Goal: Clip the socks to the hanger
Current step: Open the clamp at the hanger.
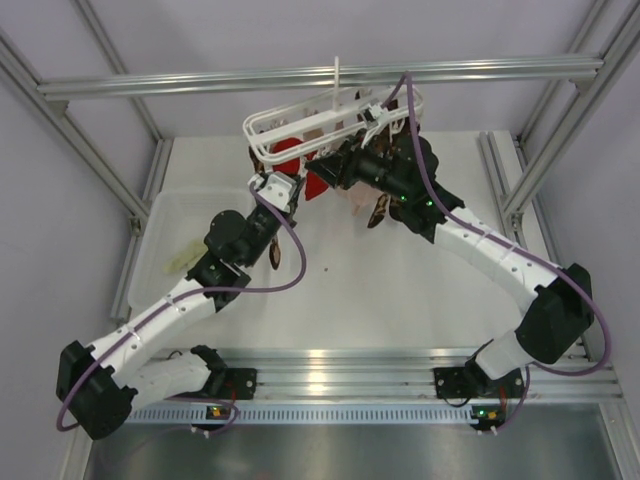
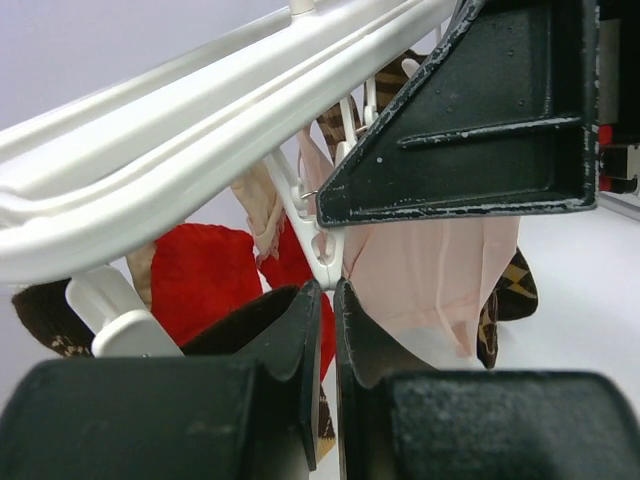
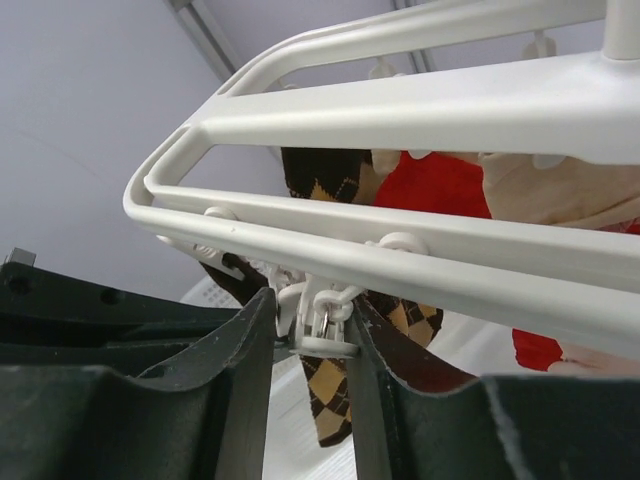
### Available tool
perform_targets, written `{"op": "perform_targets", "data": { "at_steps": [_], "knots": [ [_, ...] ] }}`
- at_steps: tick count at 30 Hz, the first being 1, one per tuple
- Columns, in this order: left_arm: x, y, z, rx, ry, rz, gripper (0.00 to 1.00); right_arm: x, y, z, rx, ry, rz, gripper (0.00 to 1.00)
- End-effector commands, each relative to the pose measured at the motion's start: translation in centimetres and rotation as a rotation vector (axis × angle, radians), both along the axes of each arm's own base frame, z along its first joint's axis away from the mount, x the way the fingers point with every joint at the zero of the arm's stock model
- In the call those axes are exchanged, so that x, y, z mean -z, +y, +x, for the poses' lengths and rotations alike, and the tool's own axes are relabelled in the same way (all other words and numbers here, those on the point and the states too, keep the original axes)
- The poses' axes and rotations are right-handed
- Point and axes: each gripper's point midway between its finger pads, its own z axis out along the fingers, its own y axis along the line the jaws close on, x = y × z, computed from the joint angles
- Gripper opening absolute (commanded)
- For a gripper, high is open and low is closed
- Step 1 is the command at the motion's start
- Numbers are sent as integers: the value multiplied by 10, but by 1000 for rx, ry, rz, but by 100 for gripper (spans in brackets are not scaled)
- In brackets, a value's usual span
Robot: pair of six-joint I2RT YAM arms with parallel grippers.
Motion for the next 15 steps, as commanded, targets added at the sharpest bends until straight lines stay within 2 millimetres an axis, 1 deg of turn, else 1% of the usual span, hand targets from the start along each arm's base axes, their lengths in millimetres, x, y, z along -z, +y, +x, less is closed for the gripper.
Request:
{"op": "perform_targets", "data": {
  "at_steps": [1,2,3,5,6,7,10,11,12,15],
  "knots": [
    [-15,1,-12,37,-30,-45,0,-30,0,-2,9,-81,40,31],
    [-15,0,-13,44,-17,-57,0,-32,0,-4,2,-94,47,27],
    [-15,-1,-15,54,-12,-60,0,-30,0,-5,-3,-95,45,20],
    [-12,-1,-17,61,4,-60,0,-31,0,-6,-7,-105,51,10],
    [-12,-1,-16,61,6,-60,0,-31,-1,-7,-9,-107,52,3],
    [-14,0,-17,56,8,-64,0,-32,-1,-9,-15,-113,56,0],
    [-21,1,-19,59,23,-101,21,-30,-1,-11,-35,-137,51,0],
    [-21,2,-20,60,36,-108,30,-31,-1,-13,-53,-146,52,0],
    [-26,3,-20,53,38,-123,30,-30,-3,-11,-53,-152,56,0],
    [-26,3,-20,52,73,-143,32,-31,-4,-11,-72,-162,54,0]
  ]
}}
